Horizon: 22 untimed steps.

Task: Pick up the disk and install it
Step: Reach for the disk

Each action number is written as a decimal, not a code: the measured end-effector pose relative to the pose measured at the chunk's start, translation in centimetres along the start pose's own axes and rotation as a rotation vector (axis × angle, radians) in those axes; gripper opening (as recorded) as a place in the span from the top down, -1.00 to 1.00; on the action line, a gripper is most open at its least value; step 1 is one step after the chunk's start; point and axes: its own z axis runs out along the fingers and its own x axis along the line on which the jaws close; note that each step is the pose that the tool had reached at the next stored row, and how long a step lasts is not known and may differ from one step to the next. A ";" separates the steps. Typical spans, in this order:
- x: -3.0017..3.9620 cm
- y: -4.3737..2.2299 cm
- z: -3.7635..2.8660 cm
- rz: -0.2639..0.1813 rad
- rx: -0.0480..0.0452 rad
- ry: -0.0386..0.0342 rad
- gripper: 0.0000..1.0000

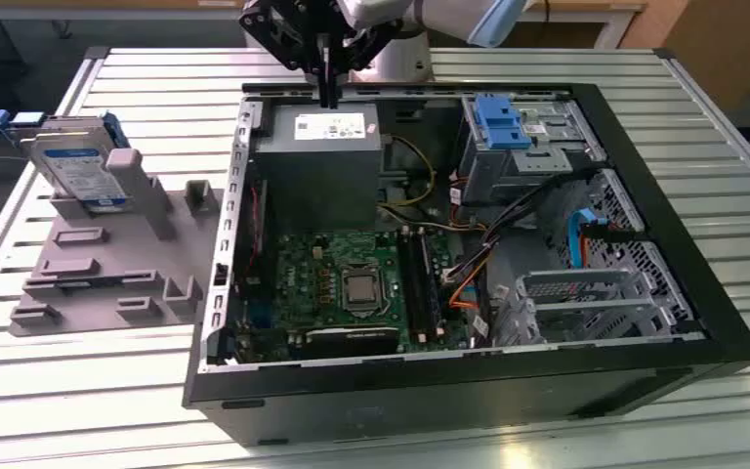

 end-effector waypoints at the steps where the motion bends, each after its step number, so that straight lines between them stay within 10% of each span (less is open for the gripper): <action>1: 0.00 0.00 0.00 0.000 -0.0001 0.0000 0.70; 22: 1.81 0.53 -0.02 0.000 0.0000 0.0001 0.70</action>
